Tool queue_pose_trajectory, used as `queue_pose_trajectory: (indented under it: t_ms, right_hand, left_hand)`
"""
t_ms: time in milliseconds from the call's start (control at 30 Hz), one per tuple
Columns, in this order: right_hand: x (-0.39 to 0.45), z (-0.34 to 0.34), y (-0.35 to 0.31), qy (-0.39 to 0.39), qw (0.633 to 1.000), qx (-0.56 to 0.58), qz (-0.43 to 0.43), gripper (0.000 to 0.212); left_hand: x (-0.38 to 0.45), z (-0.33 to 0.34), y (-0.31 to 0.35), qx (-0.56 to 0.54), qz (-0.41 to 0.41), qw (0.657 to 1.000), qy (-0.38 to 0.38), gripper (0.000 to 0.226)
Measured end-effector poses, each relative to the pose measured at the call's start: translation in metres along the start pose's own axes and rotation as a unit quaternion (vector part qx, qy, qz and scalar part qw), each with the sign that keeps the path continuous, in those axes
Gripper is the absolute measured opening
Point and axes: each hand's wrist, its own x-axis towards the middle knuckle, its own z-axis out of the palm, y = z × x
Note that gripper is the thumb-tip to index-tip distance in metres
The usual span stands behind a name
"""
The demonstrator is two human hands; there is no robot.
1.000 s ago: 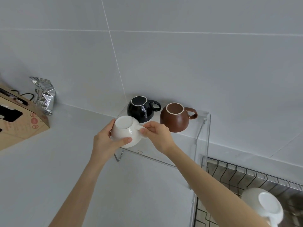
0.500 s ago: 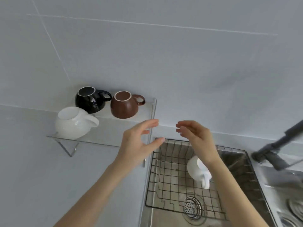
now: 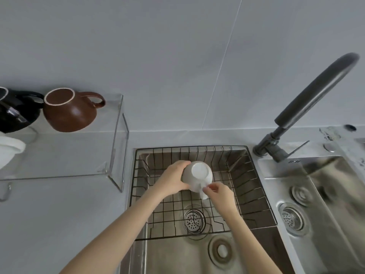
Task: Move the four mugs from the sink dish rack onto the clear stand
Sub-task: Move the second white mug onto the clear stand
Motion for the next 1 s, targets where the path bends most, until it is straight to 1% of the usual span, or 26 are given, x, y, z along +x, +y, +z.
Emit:
queue_pose_trajectory:
  t_ms: [33, 67, 133, 200, 267, 367, 533, 633, 733, 867, 1000]
  right_hand:
    - [0.002, 0.007, 0.002, -0.008, 1.0, 0.005, 0.006, 0.018]
    - [0.004, 0.013, 0.003, -0.009, 1.0, 0.013, 0.012, 0.014]
    - [0.01, 0.021, 0.006, 0.001, 0.999, 0.029, 0.018, 0.027]
    - [0.014, 0.024, 0.007, 0.021, 0.999, 0.04, 0.019, 0.03]
    - [0.015, 0.025, 0.01, 0.042, 0.998, 0.053, 0.018, 0.024]
    - [0.013, 0.023, 0.015, 0.084, 0.993, 0.082, 0.018, 0.014]
    - [0.007, 0.013, 0.013, 0.105, 0.99, 0.097, 0.01, 0.013]
    - [-0.002, -0.005, 0.003, 0.103, 0.988, 0.111, -0.018, 0.012]
    - [-0.012, -0.027, -0.016, 0.091, 0.984, 0.138, -0.061, 0.014]
    - [-0.026, -0.059, -0.062, 0.051, 0.973, 0.167, -0.153, 0.008]
    - [-0.038, -0.076, -0.118, 0.003, 0.952, 0.196, -0.236, 0.009]
  left_hand:
    - [0.006, 0.003, -0.003, 0.001, -0.004, 1.0, -0.007, 0.076]
    - [0.012, 0.005, -0.006, -0.002, -0.01, 1.0, -0.015, 0.077]
    - [0.025, 0.009, -0.011, -0.015, -0.021, 0.999, -0.027, 0.078]
    - [0.035, 0.012, -0.015, -0.026, -0.035, 0.999, -0.032, 0.083]
    - [0.041, 0.015, -0.02, -0.032, -0.049, 0.998, -0.034, 0.089]
    - [0.045, 0.024, -0.024, -0.048, -0.056, 0.997, -0.035, 0.091]
    - [0.041, 0.026, -0.024, -0.07, -0.055, 0.996, -0.023, 0.092]
    - [0.029, 0.017, -0.012, -0.076, -0.031, 0.997, 0.016, 0.088]
    - [0.012, -0.007, 0.007, -0.075, -0.001, 0.995, 0.067, 0.082]
    - [-0.014, -0.056, 0.034, -0.085, 0.03, 0.988, 0.125, 0.084]
    - [-0.047, -0.116, 0.057, -0.145, 0.065, 0.968, 0.195, 0.073]
